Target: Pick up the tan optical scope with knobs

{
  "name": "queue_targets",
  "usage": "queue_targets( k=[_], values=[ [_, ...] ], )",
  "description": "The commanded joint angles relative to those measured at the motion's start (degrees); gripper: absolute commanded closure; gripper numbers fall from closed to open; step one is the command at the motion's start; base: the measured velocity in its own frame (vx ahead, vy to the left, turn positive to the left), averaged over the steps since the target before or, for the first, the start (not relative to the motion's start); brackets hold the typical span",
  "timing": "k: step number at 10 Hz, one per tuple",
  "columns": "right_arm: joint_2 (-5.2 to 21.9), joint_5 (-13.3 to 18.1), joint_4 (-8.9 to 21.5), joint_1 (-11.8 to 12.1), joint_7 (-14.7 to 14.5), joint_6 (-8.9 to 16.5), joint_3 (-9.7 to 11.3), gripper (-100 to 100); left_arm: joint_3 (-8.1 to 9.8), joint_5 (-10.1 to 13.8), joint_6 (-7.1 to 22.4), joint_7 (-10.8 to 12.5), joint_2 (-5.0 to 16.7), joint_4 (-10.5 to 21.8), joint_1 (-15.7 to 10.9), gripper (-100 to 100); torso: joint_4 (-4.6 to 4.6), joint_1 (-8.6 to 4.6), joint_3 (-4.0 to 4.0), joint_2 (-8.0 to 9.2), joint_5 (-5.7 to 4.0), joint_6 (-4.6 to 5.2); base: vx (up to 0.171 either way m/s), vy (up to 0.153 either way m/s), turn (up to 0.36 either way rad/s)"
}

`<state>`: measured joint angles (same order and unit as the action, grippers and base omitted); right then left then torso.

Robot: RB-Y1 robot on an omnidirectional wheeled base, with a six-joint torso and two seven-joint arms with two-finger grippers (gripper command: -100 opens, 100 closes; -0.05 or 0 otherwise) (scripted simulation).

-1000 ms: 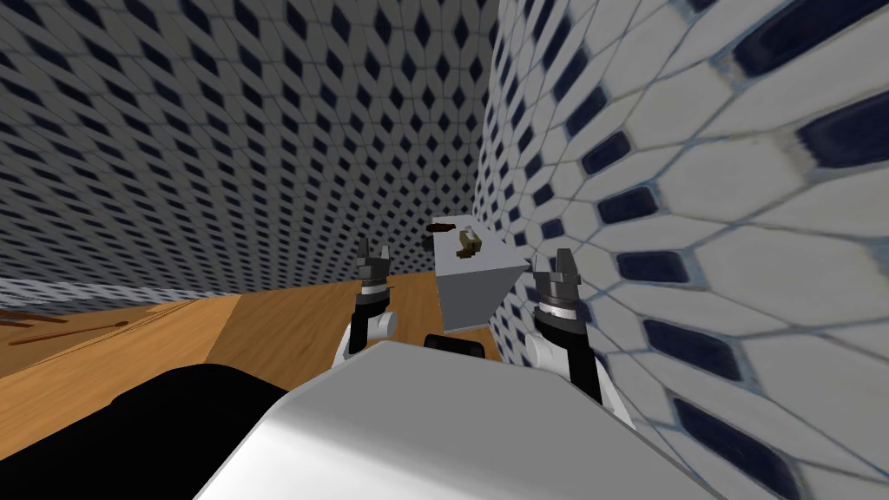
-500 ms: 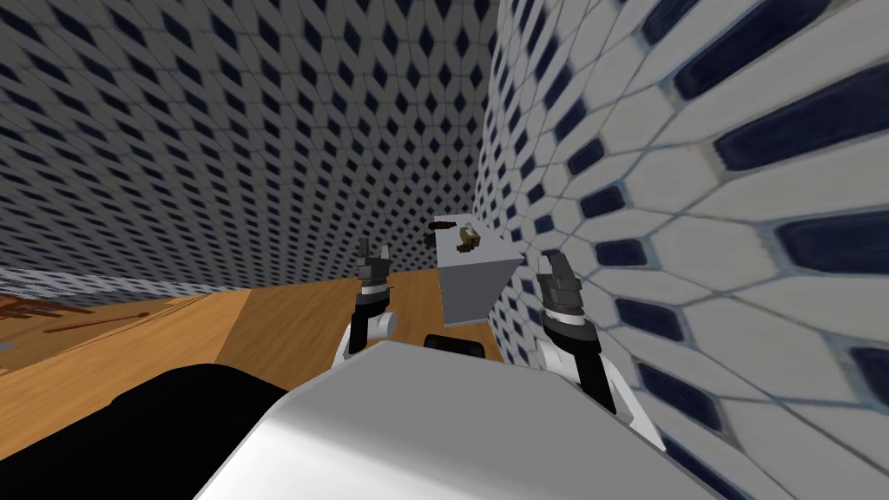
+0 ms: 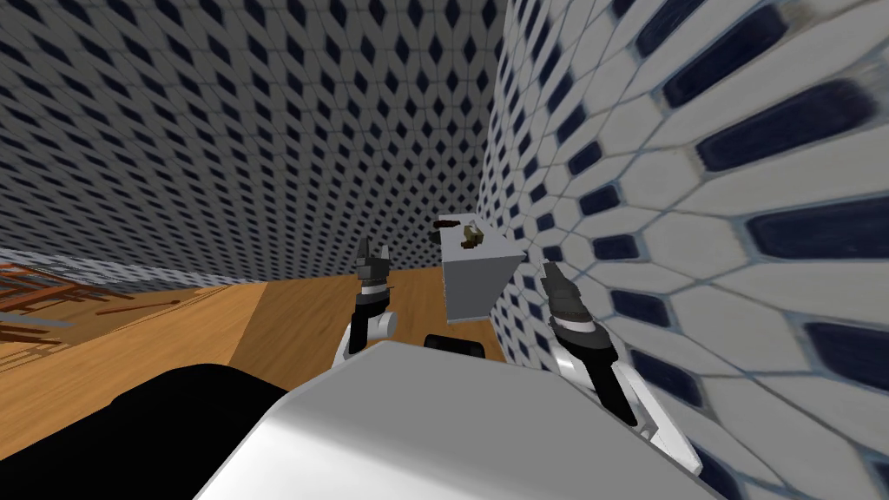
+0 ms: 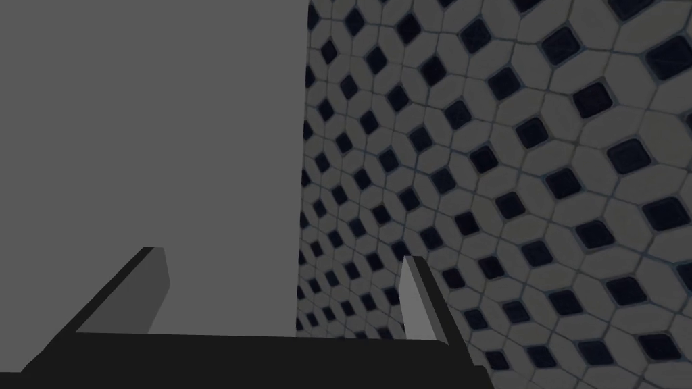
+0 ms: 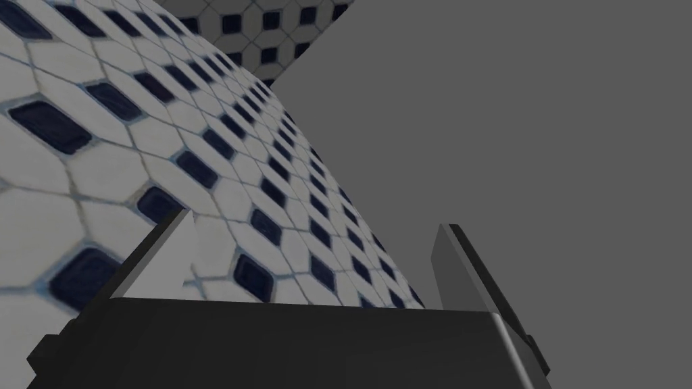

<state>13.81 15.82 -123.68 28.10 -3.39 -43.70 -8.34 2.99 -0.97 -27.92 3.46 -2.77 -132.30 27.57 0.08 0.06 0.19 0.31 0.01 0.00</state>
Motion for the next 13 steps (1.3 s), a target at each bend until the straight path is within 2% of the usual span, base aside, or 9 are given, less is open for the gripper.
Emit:
queue_targets(
  k=[1, 6, 7, 8, 9, 10, 11, 12, 13],
  values=[
    [1.8, 2.9, 1.4, 0.3, 0.3, -2.9, -2.1, -100, 0.00, 0.0, 0.0, 0.0, 0.0, 0.0, 0.0, 0, 0.00, 0.00, 0.00, 0.00, 0.00, 0.00, -0.061, 0.024, 0.092],
    [4.9, 9.7, 3.8, 1.0, 0.8, -7.4, -6.2, -100, 0.00, 0.0, 0.0, 0.0, 0.0, 0.0, 0.0, 0, -0.04, 0.06, -0.10, -0.16, 0.01, -0.02, -0.038, 0.032, 0.075],
    [6.6, 11.7, 5.0, 1.3, 1.0, -9.5, -8.5, -100, 0.00, 0.0, 0.0, 0.0, 0.0, 0.0, 0.0, 0, -0.04, 0.05, -0.11, -0.18, 0.01, 0.00, -0.029, 0.045, 0.129],
    [6.6, 12.8, 5.0, 1.3, 1.0, -9.5, -8.5, -100, 0.00, 0.0, 0.0, 0.0, 0.0, 0.0, 0.0, 0, -0.05, 0.07, -0.12, -0.20, 0.02, -0.02, -0.018, 0.037, 0.071],
    [8.4, 14.8, 6.4, 1.6, 1.2, -11.6, -10.9, -100, 0.00, 0.0, 0.0, 0.0, 0.0, 0.0, 0.0, 0, -0.05, 0.05, -0.14, -0.24, 0.01, 0.00, -0.020, 0.054, 0.162],
    [8.4, 16.0, 6.4, 1.6, 1.2, -11.6, -10.9, -100, 0.00, 0.0, 0.0, 0.0, 0.0, 0.0, 0.0, 0, -0.06, 0.09, -0.14, -0.24, 0.02, -0.02, -0.015, 0.047, 0.080],
    [10.3, 18.1, 7.7, 2.0, 1.4, -13.7, -13.3, -100, 0.00, 0.0, 0.0, 0.0, 0.0, 0.0, 0.0, 0, -0.06, 0.08, -0.15, -0.26, 0.02, 0.00, -0.007, 0.068, 0.164],
    [10.3, 19.2, 7.7, 2.0, 1.4, -13.7, -13.4, -100, 0.00, 0.0, 0.0, 0.0, 0.0, 0.0, 0.0, 0, -0.07, 0.14, -0.17, -0.29, 0.03, -0.02, 0.000, 0.052, 0.073],
    [12.3, 21.3, 9.1, 2.3, 1.6, -15.6, -15.8, -100, 0.00, 0.0, 0.0, 0.0, 0.0, 0.0, 0.0, 0, -0.07, 0.10, -0.18, -0.31, 0.02, 0.00, 0.000, 0.070, 0.162]
  ],
)
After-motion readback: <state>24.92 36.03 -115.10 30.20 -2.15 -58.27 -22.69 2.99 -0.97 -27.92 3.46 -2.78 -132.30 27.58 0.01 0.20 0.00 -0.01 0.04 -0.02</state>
